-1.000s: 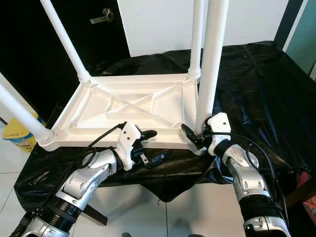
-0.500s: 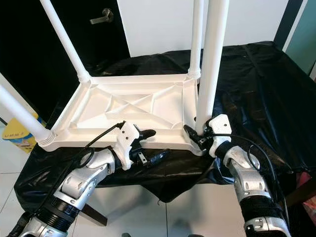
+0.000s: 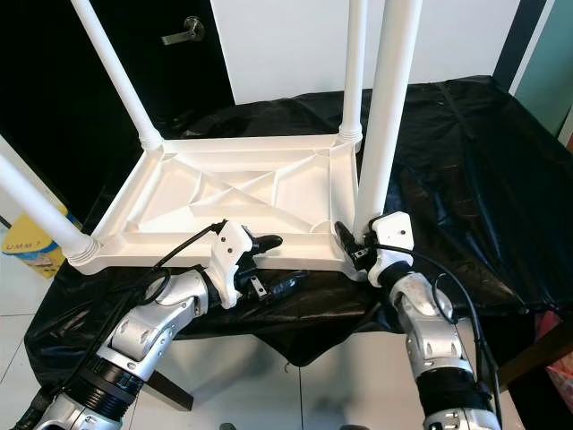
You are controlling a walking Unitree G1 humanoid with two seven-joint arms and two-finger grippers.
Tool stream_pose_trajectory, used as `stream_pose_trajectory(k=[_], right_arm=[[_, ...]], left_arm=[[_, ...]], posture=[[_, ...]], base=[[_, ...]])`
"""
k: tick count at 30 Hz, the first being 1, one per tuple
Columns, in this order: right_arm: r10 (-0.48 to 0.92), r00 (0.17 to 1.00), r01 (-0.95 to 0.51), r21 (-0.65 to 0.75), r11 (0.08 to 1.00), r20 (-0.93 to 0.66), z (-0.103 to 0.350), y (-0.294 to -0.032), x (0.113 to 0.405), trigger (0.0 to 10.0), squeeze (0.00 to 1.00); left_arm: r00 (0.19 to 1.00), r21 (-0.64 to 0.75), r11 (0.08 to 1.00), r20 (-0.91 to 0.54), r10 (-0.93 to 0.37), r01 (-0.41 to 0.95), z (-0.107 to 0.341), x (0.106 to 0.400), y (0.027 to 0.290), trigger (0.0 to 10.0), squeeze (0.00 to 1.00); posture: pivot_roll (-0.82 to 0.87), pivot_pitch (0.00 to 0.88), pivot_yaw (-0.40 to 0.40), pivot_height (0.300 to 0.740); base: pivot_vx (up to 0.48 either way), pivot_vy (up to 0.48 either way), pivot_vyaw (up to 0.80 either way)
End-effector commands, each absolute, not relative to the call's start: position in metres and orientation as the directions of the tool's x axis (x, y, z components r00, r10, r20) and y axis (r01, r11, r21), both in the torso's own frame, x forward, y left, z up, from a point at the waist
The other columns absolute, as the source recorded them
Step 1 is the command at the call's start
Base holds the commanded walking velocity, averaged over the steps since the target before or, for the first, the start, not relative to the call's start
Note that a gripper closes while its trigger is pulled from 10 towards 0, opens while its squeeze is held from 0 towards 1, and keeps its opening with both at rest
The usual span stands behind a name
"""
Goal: Building children table
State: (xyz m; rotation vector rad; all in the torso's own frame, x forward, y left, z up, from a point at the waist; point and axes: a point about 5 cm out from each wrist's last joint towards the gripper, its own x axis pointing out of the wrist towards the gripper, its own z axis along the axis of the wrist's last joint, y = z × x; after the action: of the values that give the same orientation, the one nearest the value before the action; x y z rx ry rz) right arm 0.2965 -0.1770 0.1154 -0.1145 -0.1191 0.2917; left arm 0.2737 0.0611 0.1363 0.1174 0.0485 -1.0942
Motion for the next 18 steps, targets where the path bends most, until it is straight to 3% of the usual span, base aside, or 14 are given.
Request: stream_pose_trajectory(k=[1, 18], right_arm=[[0.195, 0.981, -0.195, -0.109, 0.975, -0.006, 0.092, -0.179, 0.289, 10.0, 0.00], [-0.130, 0.991, 0.129, -0.052, 0.990, -0.022, 0.079, -0.163, 0.272, 10.0, 0.00]], left_arm=[[0.404, 0.054, 0.400, -0.116, -0.907, 0.915, 0.131, 0.271, 0.066, 10.0, 0.00], [0.430, 0.058, 0.426, -0.117, -0.895, 0.903, 0.129, 0.271, 0.070, 10.0, 0.00]], posture=[[-0.19, 0.000, 0.078, 0.740], [-0.17, 0.000, 0.064, 0.740]], base=[[0.000, 0.000, 0.00], [0.000, 0.000, 0.00]])
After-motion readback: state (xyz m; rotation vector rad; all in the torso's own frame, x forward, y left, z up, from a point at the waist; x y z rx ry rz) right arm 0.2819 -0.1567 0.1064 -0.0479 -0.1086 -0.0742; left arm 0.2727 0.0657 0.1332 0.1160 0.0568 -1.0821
